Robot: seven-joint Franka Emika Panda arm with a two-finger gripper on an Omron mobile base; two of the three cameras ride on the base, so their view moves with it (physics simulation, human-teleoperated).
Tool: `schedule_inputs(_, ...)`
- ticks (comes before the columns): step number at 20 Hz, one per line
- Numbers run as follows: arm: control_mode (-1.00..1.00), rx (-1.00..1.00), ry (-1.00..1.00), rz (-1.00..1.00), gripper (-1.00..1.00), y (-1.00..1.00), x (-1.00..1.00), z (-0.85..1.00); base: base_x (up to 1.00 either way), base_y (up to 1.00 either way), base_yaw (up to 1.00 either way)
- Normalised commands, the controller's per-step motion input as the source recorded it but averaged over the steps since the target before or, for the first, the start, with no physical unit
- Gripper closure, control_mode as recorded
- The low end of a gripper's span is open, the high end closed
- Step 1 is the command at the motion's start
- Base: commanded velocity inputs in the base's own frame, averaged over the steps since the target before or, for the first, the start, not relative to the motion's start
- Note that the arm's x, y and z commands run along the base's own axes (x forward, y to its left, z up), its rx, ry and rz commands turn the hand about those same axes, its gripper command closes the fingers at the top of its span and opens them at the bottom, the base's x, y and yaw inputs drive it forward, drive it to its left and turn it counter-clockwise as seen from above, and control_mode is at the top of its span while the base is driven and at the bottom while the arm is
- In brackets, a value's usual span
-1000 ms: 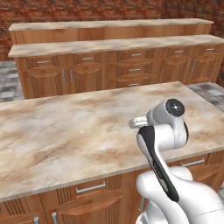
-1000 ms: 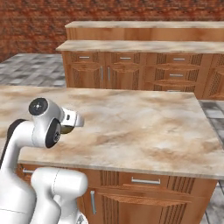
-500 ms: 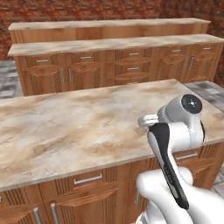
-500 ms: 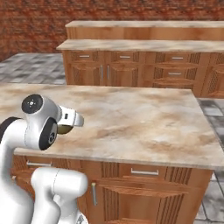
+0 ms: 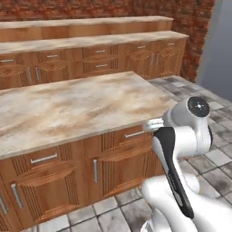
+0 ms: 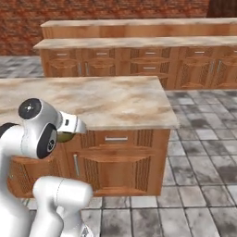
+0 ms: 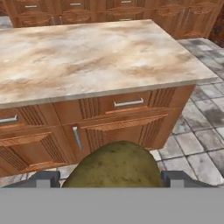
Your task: Place the potato in the correct fridge rack based on whether it is a fruit or vegetable. Finally, close the fridge door.
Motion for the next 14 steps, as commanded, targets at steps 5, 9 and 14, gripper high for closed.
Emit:
schedule_inputs(5, 1.0, 0.0, 0.0, 0.0, 1.0, 0.0, 0.0, 0.0, -0.52, -1.0, -0.43)
schedule_inputs(9, 1.0, 0.0, 0.0, 0.0, 1.0, 0.0, 0.0, 0.0, -0.24, -0.95, -0.54)
schedule_inputs(14, 1.0, 0.0, 0.0, 0.0, 1.0, 0.0, 0.0, 0.0, -0.08, -0.88, -0.6)
